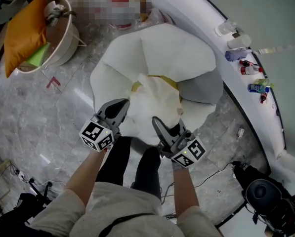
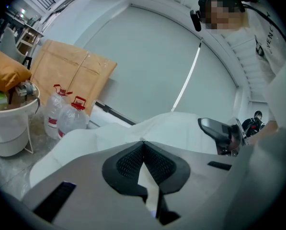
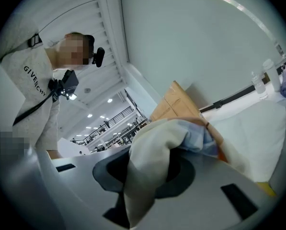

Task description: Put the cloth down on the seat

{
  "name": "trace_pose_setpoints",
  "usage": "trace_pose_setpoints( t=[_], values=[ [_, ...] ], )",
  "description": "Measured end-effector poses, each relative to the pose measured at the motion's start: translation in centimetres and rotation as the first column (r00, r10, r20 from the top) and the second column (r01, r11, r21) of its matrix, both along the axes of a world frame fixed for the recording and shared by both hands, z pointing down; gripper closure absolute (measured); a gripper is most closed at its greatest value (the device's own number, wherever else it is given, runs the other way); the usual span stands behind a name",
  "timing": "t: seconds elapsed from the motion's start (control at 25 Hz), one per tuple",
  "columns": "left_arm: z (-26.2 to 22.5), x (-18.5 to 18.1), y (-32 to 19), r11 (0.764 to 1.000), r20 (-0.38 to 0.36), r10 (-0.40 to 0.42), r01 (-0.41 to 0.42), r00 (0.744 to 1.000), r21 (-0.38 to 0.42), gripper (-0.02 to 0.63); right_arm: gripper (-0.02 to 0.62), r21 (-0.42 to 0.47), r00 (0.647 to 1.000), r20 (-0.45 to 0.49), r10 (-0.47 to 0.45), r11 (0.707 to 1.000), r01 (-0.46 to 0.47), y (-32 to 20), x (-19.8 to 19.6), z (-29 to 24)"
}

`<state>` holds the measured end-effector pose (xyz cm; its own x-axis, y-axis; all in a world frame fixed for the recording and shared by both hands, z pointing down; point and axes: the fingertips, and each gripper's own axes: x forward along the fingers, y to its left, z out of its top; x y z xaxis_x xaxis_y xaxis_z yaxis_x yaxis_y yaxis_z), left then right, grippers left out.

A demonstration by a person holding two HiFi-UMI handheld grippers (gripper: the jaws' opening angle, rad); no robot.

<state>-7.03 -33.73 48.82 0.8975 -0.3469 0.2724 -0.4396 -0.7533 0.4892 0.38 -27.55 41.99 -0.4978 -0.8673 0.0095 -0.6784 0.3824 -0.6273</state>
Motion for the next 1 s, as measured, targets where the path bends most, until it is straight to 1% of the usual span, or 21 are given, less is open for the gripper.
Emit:
trace_pose_setpoints(
  t=[0.2,0.4,0.52,0.68,0.84,1.0],
  values=[
    [1.1,1.0,0.5,0.999,-0.010,0.040,-0.040,0.999,-0.020,0.592,0.482,-0.026,0.999,-0.016,0.047,0.999,-0.047,0.5,1.1,1.8],
    [4.3,1.9,1.5,0.997,-0.001,0.070,-0.070,0.998,-0.030,0.592,0.480,-0.096,0.995,-0.030,0.095,0.991,-0.097,1.8,2.2,6.5],
    [6.8,2.0,2.0,0.997,0.004,0.059,-0.059,0.998,-0.044,0.592,0.480,-0.141,0.994,-0.026,0.110,0.984,-0.112,2.9,2.6,9.3],
    [9.9,1.2,2.5,0.997,0.011,0.029,-0.028,1.000,-0.065,0.592,0.480,-0.169,0.996,-0.026,0.084,0.982,-0.088,3.5,2.3,13.0],
    [13.2,1.5,3.4,0.997,0.024,0.000,0.002,1.000,-0.073,0.592,0.480,-0.178,0.999,-0.021,0.042,0.983,-0.045,4.4,2.5,16.7],
    [15.8,2.0,4.3,0.997,0.021,-0.027,0.029,0.999,-0.072,0.592,0.480,-0.179,1.000,-0.013,-0.001,0.984,-0.001,5.1,2.7,20.7]
  ],
)
